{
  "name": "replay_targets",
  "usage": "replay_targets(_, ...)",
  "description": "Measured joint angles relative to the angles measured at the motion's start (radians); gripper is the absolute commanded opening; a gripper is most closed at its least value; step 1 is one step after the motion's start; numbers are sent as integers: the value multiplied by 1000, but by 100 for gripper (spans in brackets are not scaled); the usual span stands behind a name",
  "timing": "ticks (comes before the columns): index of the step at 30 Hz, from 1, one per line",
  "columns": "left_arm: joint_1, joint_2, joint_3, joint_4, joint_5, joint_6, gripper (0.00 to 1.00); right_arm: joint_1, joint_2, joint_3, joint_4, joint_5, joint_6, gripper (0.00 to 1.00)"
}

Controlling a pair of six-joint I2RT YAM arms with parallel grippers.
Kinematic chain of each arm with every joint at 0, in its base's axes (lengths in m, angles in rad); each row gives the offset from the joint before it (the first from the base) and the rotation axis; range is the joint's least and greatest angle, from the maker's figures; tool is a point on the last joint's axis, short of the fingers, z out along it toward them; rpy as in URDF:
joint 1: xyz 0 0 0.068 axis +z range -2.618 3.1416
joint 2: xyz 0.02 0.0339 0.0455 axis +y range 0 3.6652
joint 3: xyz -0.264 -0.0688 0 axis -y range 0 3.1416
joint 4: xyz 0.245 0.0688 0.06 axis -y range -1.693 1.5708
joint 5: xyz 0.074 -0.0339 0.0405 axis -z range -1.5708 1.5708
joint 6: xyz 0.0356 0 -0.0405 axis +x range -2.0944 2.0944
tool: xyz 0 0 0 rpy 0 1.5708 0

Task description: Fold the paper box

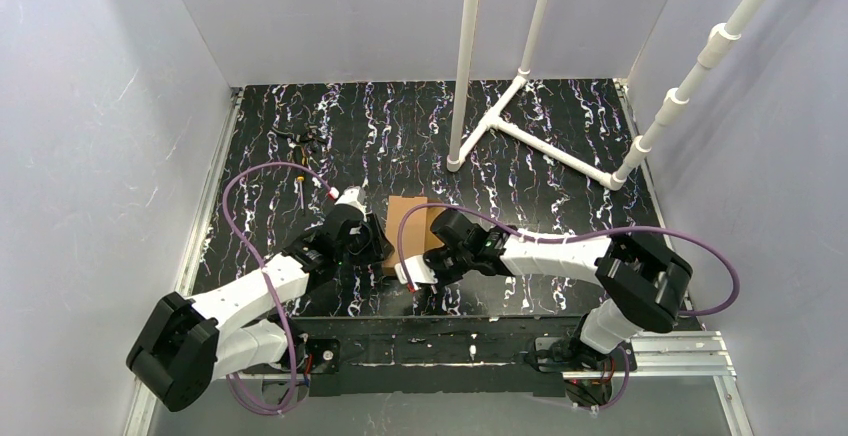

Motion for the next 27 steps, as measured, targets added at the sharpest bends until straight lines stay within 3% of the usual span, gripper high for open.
replay_targets(22, 17, 26, -11, 66, 45, -37, 29, -47, -26, -40, 26, -53, 34, 1)
replay_targets(27, 18, 28, -12, 70, 50, -38, 29, -47, -26, -42, 27, -59, 32, 10)
